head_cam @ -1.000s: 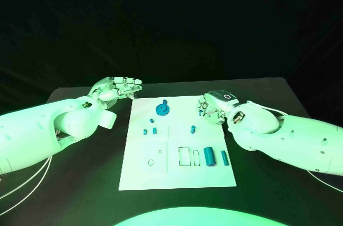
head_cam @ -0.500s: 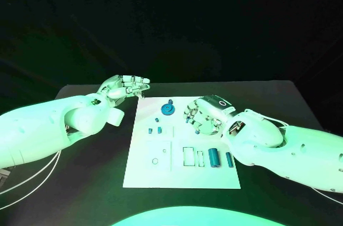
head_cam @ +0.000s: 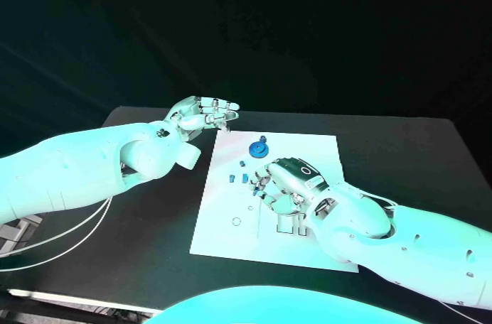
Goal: Assemble the parts on the task board
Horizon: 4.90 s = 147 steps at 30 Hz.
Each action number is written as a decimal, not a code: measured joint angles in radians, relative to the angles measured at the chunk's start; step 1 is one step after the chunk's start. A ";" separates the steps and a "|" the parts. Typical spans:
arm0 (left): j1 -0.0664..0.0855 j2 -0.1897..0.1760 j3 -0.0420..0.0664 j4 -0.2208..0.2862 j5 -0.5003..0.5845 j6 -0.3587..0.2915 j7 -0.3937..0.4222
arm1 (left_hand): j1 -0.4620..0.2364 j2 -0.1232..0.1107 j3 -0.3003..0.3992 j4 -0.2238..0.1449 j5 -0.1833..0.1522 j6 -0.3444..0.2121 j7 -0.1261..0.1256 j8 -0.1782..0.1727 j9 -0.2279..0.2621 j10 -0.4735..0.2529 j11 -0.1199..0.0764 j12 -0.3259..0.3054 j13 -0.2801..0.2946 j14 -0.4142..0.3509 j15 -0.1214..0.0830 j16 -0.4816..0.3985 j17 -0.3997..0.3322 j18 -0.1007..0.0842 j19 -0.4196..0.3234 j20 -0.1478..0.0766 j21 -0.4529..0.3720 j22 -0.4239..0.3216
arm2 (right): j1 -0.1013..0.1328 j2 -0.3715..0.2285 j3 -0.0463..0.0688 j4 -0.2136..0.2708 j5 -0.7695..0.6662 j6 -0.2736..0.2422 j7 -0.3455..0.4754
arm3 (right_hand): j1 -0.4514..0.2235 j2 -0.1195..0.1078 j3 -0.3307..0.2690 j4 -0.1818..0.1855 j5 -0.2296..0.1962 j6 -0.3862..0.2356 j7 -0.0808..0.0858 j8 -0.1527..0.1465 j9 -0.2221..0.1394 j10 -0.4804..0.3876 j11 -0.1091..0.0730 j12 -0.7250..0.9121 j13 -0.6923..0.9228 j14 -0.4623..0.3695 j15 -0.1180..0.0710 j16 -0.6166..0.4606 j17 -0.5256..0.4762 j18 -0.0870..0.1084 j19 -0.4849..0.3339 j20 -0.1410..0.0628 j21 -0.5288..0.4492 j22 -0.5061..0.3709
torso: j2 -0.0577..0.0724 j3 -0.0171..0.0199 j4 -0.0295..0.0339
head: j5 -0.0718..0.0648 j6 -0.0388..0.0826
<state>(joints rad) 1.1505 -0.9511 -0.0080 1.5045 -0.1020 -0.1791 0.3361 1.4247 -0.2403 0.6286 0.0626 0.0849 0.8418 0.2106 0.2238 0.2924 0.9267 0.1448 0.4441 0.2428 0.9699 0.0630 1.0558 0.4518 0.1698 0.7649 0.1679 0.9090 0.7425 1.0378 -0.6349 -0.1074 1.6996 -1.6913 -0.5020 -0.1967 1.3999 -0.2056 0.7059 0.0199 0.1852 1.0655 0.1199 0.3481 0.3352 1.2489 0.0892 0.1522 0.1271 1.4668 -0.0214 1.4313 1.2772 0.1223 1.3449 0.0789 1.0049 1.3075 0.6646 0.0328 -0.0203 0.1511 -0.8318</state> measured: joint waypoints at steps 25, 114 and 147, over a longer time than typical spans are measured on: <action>0.000 0.009 0.000 0.005 0.015 -0.069 0.053 | 0.006 0.006 -0.006 0.001 0.000 -0.007 0.000 0.000 -0.001 -0.010 0.004 0.000 -0.002 -0.003 0.003 -0.004 -0.001 0.000 0.000 0.000 -0.004 -0.002 | -0.051 0.058 -0.011 -0.083 -0.027 -0.005 0.000 | -0.004 0.004 0.002 0.002 0.001 0.000 0.000 -0.005 0.000 0.000 0.000 -0.002 -0.002 0.000 0.000 0.000 -0.001 0.001 0.000 0.000 0.000 0.001 | -0.001 0.0012 -0.0016 | 0.073 -0.041; 0.000 0.008 0.000 -0.004 0.018 -0.063 0.034 | 0.006 0.006 -0.006 0.001 0.000 -0.014 0.000 0.000 -0.003 -0.021 0.007 0.000 -0.004 -0.011 0.011 -0.008 -0.002 0.000 -0.006 0.005 -0.012 -0.004 | -0.063 0.081 -0.025 -0.116 -0.056 0.059 -0.014 | -0.072 -0.026 -0.041 -0.008 -0.001 -0.111 0.036 -0.067 -0.007 -0.115 0.008 -0.089 -0.047 -0.002 0.031 0.001 -0.017 0.018 -0.044 0.032 -0.111 -0.019 | -0.003 0.0007 -0.0033 | 0.058 -0.041; 0.000 -0.001 0.000 -0.007 0.016 -0.058 0.023 | 0.006 0.006 -0.006 0.001 0.000 -0.014 0.000 0.000 -0.003 -0.028 0.007 0.000 -0.004 -0.011 0.011 -0.008 -0.003 0.000 -0.006 0.005 -0.012 -0.004 | 0.079 -0.201 0.034 0.036 0.108 0.028 -0.036 | -0.029 -0.043 -0.221 0.022 -0.037 -0.187 0.044 -0.120 -0.024 -0.311 0.030 0.072 -0.042 0.000 0.050 -0.021 -0.070 0.003 -0.073 0.049 -0.201 -0.052 | -0.003 0.0018 -0.0058 | 0.002 -0.004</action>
<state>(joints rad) 1.1507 -0.9524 -0.0080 1.4976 -0.0863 -0.2368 0.3589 1.4309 -0.2340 0.6224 0.0635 0.0848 0.8275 0.2105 0.2238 0.2890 0.8987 0.1520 0.4442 0.2383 0.9593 0.0736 1.0480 0.4488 0.1698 0.7593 0.1733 0.8974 0.7381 1.1169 -0.8360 -0.0732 1.7356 -1.5837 -0.4737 -0.2328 1.3711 -0.2487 0.4850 0.0423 0.1486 0.8783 0.1643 0.2280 0.3116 0.9381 0.1190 0.2240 0.0852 1.4665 0.0285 1.4100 1.2071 0.1254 1.2719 0.1279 0.8035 1.2559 0.6618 0.0346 -0.0261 0.1535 -0.8357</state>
